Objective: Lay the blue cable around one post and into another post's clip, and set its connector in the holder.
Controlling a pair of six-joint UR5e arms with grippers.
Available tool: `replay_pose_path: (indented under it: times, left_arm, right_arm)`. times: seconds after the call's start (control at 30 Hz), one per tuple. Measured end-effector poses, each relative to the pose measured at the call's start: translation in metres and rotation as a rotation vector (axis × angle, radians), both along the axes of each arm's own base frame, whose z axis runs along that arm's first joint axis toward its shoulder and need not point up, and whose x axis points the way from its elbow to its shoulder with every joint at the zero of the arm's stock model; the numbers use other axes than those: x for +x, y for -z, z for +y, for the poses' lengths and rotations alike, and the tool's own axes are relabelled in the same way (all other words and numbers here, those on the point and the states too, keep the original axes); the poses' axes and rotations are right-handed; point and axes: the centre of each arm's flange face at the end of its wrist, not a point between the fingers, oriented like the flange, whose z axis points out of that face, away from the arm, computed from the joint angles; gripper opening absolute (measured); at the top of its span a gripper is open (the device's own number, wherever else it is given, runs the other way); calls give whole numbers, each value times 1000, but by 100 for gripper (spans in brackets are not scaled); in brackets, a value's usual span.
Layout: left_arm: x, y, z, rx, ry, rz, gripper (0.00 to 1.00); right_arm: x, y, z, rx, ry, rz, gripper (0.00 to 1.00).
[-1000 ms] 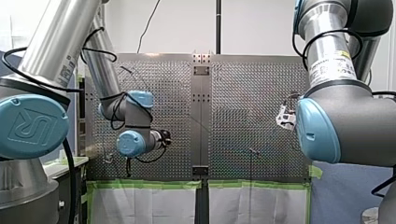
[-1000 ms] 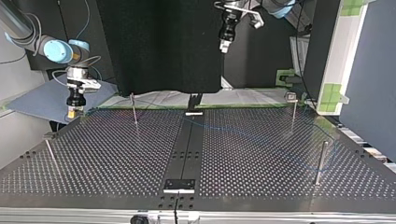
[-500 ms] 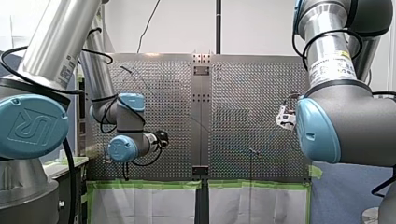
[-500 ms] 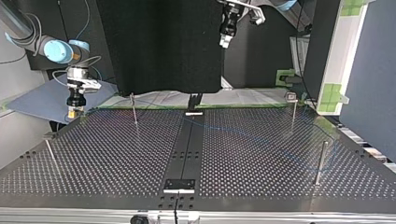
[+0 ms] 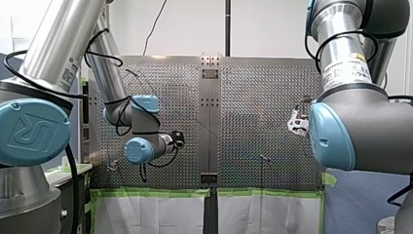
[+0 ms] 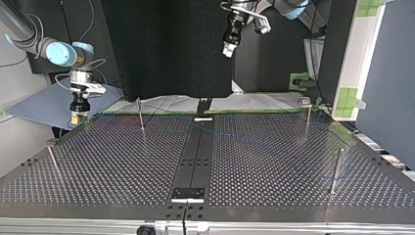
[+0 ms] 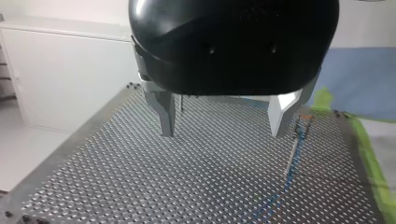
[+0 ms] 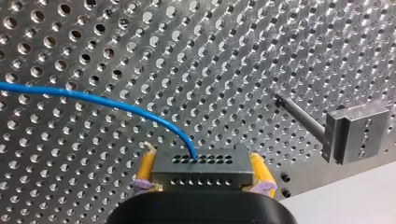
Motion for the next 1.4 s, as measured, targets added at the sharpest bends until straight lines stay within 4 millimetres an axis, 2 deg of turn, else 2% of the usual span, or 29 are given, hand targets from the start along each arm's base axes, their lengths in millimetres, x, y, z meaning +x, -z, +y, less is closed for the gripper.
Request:
replay_pose_path:
  times: [0.3,0.83,1.23,1.4]
  left_arm:
    - [-2,3,2,29,-6,19,100]
    - [-1,3,3,28,-8,20,100]
    - [-1,3,4,27,-10,23,100]
    - [-1,3,3,25,-10,22,100]
  right_arm:
    - [-2,-2,0,0,12,19,0]
    - [6,-61,17,-22,51,63,0]
    - [9,-95,34,-54,101,29,0]
    - [8,-103,37,-48,116,20,0]
